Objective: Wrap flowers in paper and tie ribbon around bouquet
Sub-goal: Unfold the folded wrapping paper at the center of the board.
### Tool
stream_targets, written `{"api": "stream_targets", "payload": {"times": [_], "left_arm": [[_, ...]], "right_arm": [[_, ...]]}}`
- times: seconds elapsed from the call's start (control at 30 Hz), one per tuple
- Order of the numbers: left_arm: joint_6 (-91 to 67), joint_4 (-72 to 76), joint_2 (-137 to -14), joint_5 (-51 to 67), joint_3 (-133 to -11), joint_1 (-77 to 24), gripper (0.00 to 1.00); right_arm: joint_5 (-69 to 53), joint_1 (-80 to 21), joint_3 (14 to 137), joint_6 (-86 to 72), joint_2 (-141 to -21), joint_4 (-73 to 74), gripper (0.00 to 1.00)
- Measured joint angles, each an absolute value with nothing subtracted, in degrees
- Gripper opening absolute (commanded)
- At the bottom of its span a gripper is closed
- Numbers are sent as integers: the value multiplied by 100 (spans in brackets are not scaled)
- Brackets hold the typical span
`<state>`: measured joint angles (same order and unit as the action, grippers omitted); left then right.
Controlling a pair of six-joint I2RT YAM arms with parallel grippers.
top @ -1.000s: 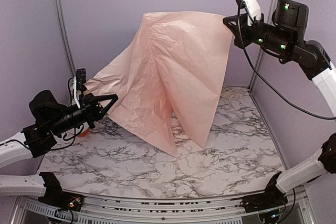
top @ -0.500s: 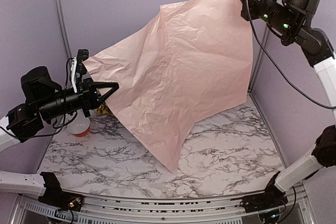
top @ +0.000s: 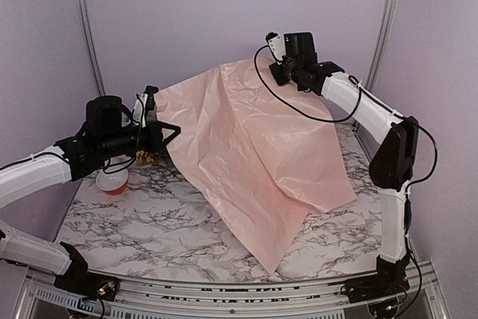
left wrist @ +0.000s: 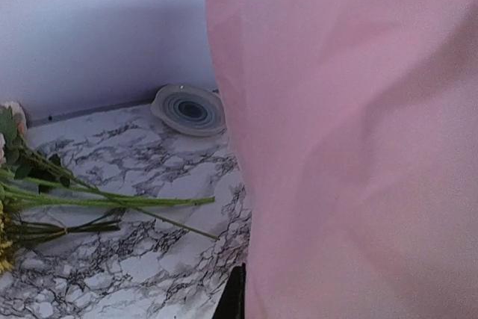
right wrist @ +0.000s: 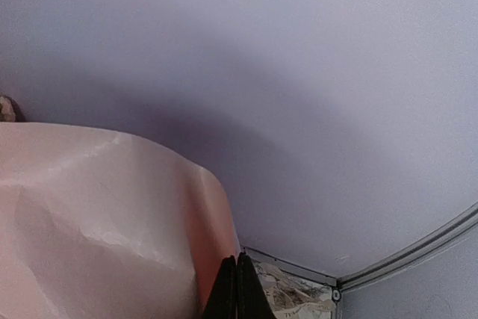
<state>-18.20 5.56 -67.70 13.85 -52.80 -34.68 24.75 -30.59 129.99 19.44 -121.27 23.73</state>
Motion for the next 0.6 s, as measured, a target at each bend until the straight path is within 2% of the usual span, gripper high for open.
{"api": "stream_targets", "payload": {"times": [0.1, 0.17, 0.23, 0.3, 0.57, 0.6], "left_arm": [[-2171, 893, -7190, 1570, -4847, -3306, 0], [-2335, 961, -7516, 1664, -4589, -3212, 0], [-2434, 961, -7752, 1719, -4447, -3122, 0], [-2491, 963, -7887, 1758, -4362, -2995, 0], [-2206, 449, -8029, 1693, -4475, -2845, 0], [-2158, 357, -8027, 1660, -4486, -2847, 0]], "right_arm": [[2563, -3052, 12855, 1911, -12567, 2368, 20], [2628, -3035, 12879, 1857, -12829, 2370, 43], [2707, -2998, 13100, 1863, -13148, 2467, 60], [2812, -2952, 13268, 1887, -13395, 2550, 71], [3011, -2587, 13087, 1647, -13063, 3463, 92], [2943, -2550, 13037, 1586, -12929, 3632, 98]]}}
